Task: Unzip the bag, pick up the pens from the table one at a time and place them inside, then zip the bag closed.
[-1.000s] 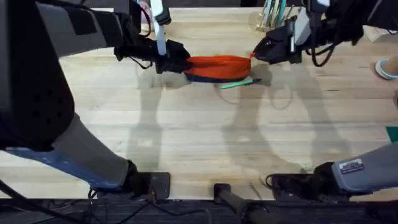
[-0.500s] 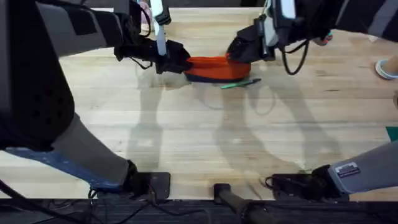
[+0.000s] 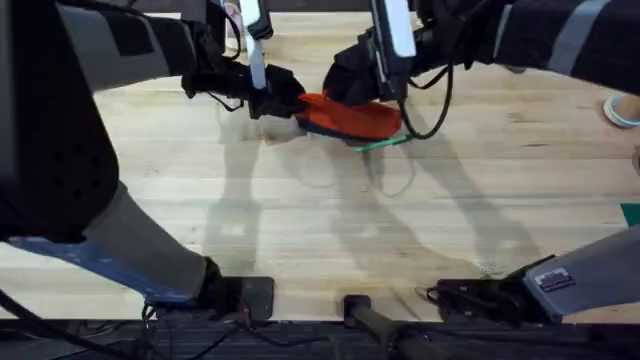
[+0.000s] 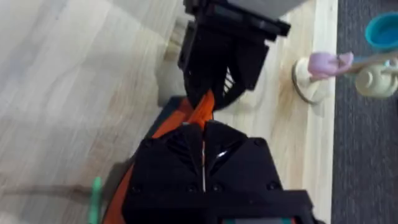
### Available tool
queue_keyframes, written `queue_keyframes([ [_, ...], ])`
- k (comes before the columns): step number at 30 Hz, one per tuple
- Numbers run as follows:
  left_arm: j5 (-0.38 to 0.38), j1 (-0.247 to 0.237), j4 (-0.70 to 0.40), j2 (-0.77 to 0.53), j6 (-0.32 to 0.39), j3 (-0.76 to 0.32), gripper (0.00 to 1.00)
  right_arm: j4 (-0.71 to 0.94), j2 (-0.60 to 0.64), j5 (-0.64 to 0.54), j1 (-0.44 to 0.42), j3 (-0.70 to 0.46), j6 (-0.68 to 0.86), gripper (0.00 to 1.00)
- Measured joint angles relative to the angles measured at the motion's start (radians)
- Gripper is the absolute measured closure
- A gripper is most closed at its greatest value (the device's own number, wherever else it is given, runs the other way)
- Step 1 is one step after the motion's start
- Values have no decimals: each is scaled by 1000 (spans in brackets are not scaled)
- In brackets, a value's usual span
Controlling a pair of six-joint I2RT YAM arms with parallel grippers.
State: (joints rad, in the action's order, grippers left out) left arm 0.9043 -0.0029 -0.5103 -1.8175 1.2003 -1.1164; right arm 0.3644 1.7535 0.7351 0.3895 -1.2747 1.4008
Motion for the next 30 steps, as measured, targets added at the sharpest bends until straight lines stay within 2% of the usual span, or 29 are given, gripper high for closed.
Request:
queue_keyframes([
  [7,-3,2,-2,0,0,0,958,-4,0,-17,38,0,-17,971],
  [20,-3,2,-2,0,0,0,958,-6,0,-16,40,0,-22,961],
  [22,-3,2,-1,0,0,0,958,-9,0,-2,40,0,-30,759],
  [27,-3,0,2,0,0,0,958,-19,0,39,56,-1,-31,48],
  [30,-3,1,2,0,0,0,958,-19,0,28,59,-1,-33,6],
])
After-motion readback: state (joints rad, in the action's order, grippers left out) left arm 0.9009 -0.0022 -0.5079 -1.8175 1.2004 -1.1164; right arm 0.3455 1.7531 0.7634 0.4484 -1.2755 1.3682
